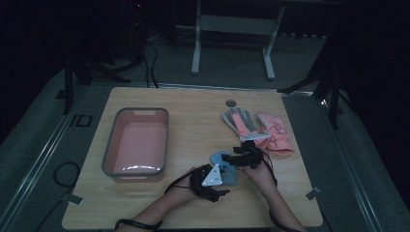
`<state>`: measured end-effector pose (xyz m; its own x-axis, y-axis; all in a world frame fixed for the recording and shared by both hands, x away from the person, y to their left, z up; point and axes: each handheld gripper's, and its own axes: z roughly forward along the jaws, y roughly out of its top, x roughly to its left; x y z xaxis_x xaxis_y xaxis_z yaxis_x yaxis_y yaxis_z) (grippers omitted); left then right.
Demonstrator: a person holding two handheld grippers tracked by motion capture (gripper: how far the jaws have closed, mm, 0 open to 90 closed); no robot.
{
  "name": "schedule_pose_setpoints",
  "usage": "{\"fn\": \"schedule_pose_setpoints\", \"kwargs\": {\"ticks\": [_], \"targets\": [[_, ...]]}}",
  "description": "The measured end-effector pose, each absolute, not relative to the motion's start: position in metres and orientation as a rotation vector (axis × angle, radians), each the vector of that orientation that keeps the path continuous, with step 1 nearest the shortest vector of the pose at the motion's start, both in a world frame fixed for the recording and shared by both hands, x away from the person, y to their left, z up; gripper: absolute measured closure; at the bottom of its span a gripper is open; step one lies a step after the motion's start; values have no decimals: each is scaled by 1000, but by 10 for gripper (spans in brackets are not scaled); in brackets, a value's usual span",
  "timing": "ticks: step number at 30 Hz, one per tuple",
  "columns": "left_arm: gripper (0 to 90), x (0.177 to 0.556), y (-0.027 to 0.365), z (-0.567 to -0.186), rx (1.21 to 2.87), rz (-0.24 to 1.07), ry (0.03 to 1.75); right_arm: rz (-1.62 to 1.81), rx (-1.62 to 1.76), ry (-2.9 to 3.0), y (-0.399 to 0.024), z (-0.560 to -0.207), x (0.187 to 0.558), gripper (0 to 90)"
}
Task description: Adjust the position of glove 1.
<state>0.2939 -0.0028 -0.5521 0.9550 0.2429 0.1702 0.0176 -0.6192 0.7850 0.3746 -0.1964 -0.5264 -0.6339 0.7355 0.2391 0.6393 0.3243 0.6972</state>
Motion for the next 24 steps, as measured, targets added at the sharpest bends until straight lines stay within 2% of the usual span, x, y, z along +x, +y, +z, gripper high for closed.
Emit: {"fn": "schedule_pose_setpoints", "kwargs": {"ticks": [9, 14, 17, 22, 24], "targets": [[415, 300, -12, -557, 2323, 407, 149, 1102, 1272, 2487, -183, -545, 376, 275], [503, 302, -12, -558, 2323, 410, 177, 1054, 1235, 2493, -179, -549, 371, 271], [586, 302, -12, -559, 2317, 402, 198, 1049, 1191, 2500, -177, -550, 368, 349], [691, 304, -10, -557, 2303, 365, 259, 1108, 1205, 2541, -178, -549, 367, 632], [721, 308, -9, -555, 2304, 330, 285, 1129, 1222, 2553, -179, -550, 368, 695]]}}
